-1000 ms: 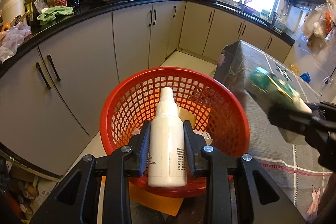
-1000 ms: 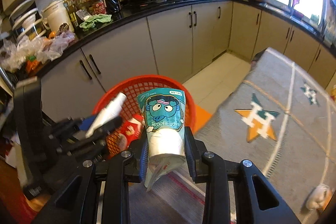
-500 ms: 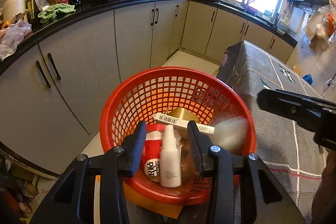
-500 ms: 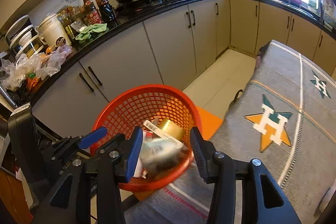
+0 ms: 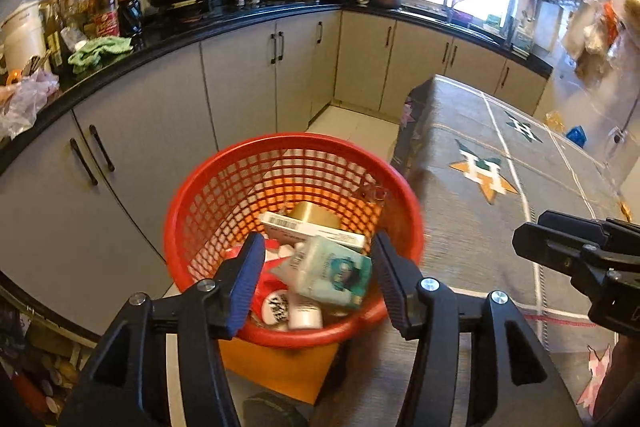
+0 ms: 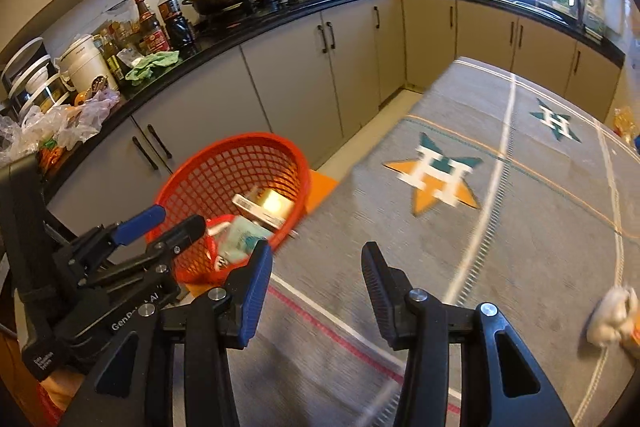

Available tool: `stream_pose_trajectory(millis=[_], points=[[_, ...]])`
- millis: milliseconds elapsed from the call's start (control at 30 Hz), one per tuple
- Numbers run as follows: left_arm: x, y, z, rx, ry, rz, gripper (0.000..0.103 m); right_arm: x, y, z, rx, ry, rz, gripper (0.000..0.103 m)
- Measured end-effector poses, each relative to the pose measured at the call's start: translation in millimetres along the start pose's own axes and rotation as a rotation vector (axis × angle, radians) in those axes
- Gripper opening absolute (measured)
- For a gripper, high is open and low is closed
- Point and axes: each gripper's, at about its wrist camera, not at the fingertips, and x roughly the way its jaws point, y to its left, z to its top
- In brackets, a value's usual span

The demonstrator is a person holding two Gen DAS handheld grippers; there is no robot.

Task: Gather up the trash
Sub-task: 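Open both tools to drop the bottle and packet into the basket, then move both open tools back toward the white cloth and orange box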

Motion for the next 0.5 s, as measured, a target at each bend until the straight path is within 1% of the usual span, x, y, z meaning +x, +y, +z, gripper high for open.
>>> stream_pose_trajectory(millis=[167,500], points=[[-5.4,-27.1,-5.9,0.044,-0.001,-0.004,0.056,-16.2,-22.4,-15.2,0.036,-0.011,-0.016,0.053],[-15.0,-74.2,-18.7,0.129,0.007,-0.023,0.057,-41.6,-60.8,-44.8,0.096,-0.021,-0.053,0.053]])
